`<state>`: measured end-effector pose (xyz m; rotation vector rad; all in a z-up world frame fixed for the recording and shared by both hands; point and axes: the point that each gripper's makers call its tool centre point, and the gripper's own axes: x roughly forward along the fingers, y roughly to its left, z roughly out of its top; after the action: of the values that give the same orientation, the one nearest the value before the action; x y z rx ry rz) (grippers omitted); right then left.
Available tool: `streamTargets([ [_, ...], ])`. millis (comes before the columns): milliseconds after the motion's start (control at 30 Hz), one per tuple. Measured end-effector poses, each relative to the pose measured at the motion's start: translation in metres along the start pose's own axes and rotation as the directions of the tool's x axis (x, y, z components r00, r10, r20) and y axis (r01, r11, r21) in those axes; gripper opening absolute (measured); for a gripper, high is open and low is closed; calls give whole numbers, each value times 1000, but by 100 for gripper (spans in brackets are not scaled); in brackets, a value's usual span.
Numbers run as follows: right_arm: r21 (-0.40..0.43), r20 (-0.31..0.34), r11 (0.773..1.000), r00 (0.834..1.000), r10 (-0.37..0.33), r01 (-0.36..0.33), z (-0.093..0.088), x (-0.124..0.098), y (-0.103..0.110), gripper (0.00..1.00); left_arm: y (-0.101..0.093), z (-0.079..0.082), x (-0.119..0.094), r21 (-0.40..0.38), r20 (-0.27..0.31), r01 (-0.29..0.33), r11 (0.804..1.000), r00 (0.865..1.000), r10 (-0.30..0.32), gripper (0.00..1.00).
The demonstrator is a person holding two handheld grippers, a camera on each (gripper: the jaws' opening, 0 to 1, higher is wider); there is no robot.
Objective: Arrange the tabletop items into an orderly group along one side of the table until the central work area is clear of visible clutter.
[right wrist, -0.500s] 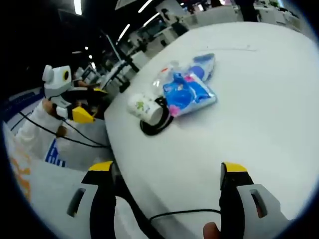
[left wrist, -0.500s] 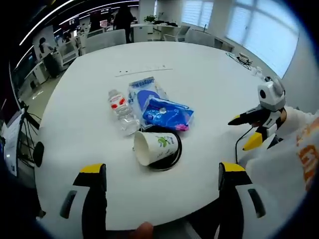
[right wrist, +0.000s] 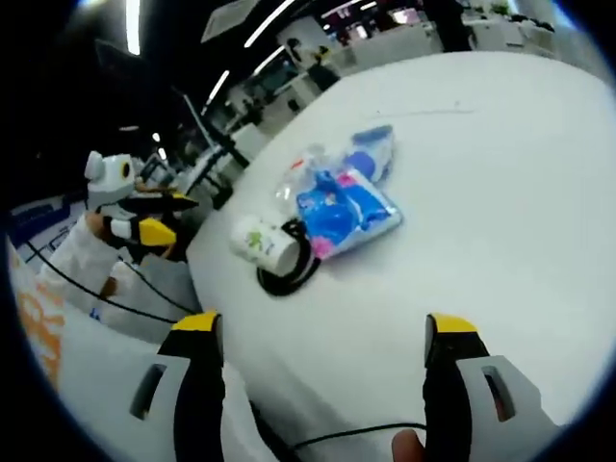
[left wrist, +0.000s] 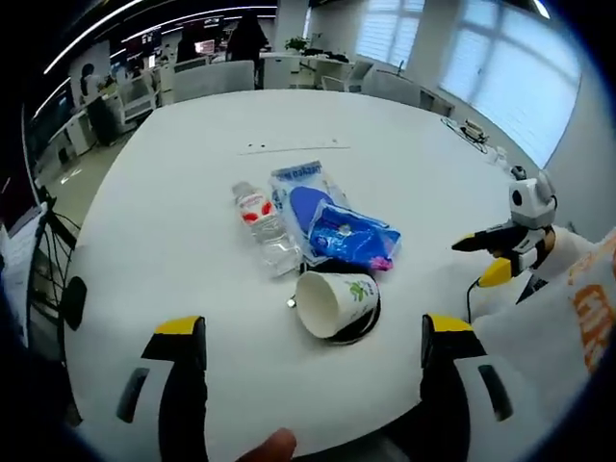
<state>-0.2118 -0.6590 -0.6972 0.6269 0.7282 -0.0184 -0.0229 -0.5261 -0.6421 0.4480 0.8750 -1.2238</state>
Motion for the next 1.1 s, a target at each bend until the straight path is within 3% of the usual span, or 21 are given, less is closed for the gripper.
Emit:
streamTargets([
  [233,1,-30,999,999,-40,41,-17,-10,-14,85,-8,4,15,19,5,36,999,999,-36,95],
  [433,14,-20,998,998,-59,59,-13,-16,-17,84,-13,0,21,5,3,55,998,998,-55,95],
  [767,-10,-65,1000,998,-28,28,-22,-6,-4,83,-6,-11,17,-17,-1,52,998,999,-52,94],
  [1100,6,-66,1000,998,-20,20,-28,-8,-7,82,-7,-11,16,-18,-5,59,998,998,-59,94],
])
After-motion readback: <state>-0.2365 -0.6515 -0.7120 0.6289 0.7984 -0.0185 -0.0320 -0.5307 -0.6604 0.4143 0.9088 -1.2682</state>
